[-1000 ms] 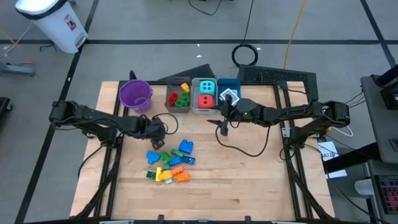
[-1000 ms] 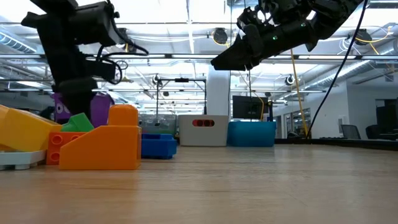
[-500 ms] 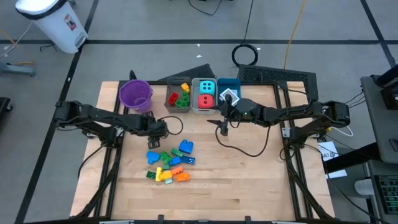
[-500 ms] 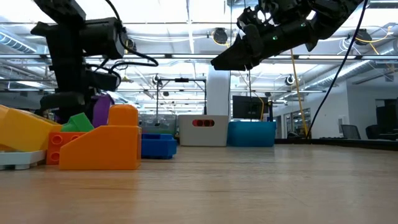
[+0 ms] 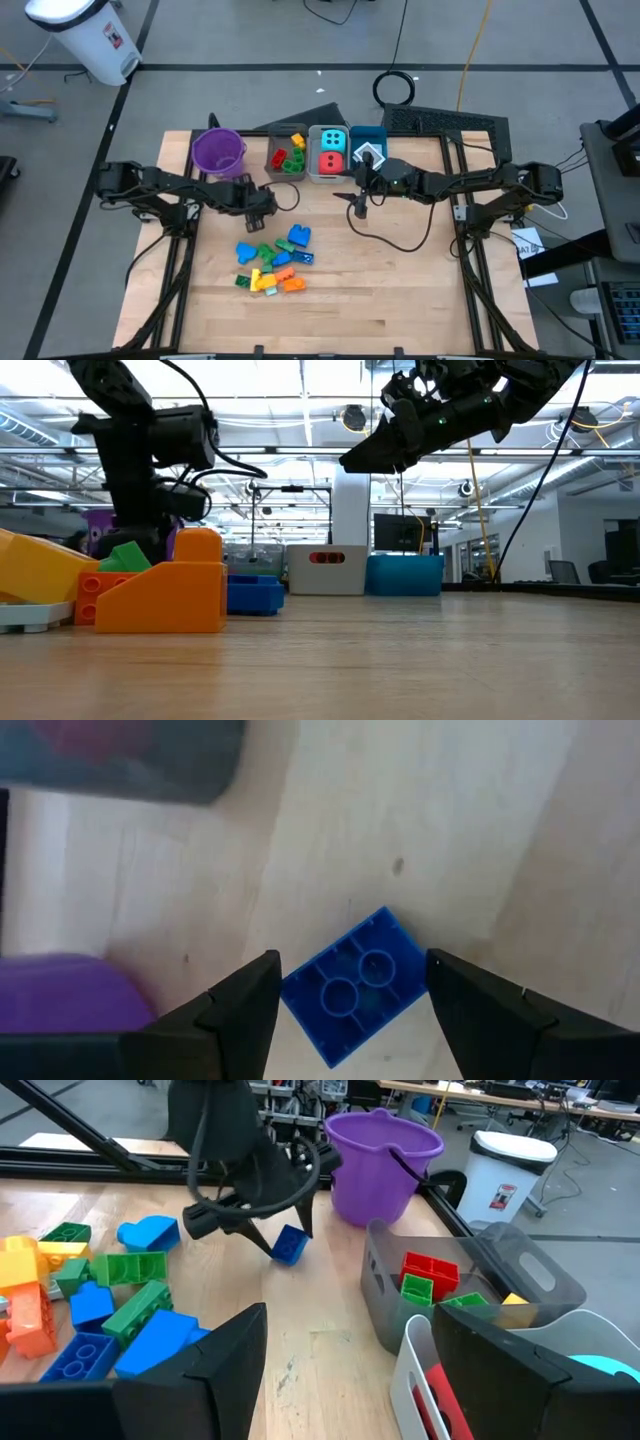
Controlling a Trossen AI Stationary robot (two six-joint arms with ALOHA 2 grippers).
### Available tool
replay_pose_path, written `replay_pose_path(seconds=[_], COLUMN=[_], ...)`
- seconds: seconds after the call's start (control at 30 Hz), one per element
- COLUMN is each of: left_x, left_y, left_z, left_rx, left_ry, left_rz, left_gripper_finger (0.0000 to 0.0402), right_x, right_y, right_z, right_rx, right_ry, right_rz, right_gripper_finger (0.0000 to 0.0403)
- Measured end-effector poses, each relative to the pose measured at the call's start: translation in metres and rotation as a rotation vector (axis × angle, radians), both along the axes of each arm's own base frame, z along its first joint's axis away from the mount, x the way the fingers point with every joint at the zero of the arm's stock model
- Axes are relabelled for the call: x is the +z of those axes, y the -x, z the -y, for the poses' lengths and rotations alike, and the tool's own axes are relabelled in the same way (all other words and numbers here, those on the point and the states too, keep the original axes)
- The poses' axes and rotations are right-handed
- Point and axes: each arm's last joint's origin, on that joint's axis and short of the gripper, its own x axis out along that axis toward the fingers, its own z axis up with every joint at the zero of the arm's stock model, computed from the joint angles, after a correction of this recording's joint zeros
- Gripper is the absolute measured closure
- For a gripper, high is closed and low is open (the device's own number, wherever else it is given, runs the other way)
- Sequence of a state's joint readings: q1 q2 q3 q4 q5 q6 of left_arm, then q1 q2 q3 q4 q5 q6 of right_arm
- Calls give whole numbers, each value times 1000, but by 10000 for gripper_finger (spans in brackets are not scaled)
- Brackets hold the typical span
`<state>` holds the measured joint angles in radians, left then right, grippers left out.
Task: Pick & Place Toys
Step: Put the blue game piece into the black bin
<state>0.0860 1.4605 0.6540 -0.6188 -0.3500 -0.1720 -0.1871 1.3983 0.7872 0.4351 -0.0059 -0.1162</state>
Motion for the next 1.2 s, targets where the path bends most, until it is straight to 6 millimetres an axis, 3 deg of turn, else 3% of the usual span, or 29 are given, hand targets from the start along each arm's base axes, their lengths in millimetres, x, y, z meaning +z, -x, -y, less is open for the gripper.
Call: replay_pose_path(seconds=[0.3, 0.73, 0.97, 1.2], left_x=[14, 56, 44, 22], left_y=[-20, -42, -30, -18], left_z=[3, 3, 12, 13], left_rx=[187, -34, -314, -315], left_ry=[173, 152, 204, 209], left_rz=[222, 195, 21, -7], left_gripper_finger=[149, 149, 149, 149], right_x=[0, 0, -2, -2], right_y=[0, 0, 0, 1], right_z=[0, 0, 0, 0], right_rx=[0, 0, 0, 0], right_ry=[0, 0, -4, -4], right_rz=[1, 0, -19, -24], right_gripper_finger=[147, 147, 147, 147])
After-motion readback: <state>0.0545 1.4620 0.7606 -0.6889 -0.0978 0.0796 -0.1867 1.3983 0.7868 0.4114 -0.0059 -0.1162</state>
